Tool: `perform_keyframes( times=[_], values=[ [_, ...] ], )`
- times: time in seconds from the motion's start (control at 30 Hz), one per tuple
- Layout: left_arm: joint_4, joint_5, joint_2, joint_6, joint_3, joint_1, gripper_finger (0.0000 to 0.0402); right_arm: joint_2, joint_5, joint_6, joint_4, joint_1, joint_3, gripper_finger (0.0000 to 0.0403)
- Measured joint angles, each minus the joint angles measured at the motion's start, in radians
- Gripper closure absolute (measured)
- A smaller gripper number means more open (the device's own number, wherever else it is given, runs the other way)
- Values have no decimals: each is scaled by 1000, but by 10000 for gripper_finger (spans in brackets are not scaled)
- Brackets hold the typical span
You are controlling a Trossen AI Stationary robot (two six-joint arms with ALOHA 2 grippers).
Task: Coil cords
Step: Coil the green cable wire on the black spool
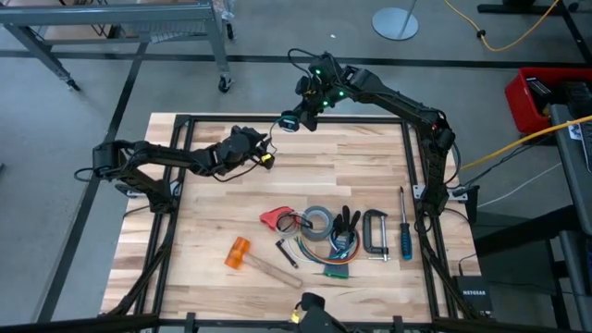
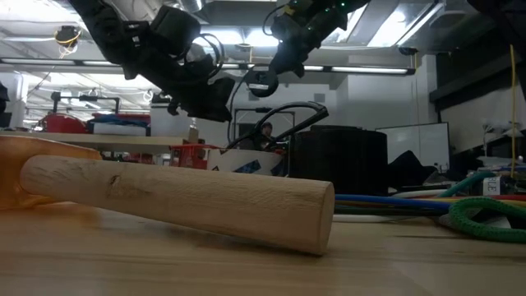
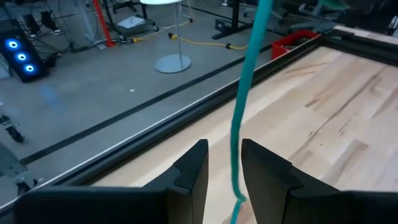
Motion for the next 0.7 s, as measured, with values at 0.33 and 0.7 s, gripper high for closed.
perform_keyframes(
  times=[0.33,0.7],
  values=[
    [10,0,0,0,0,0,314,0,-37,5,6,22,0,402],
    [-27,0,0,17,0,0,337,0,-62,5,9,39,0,402]
  ],
)
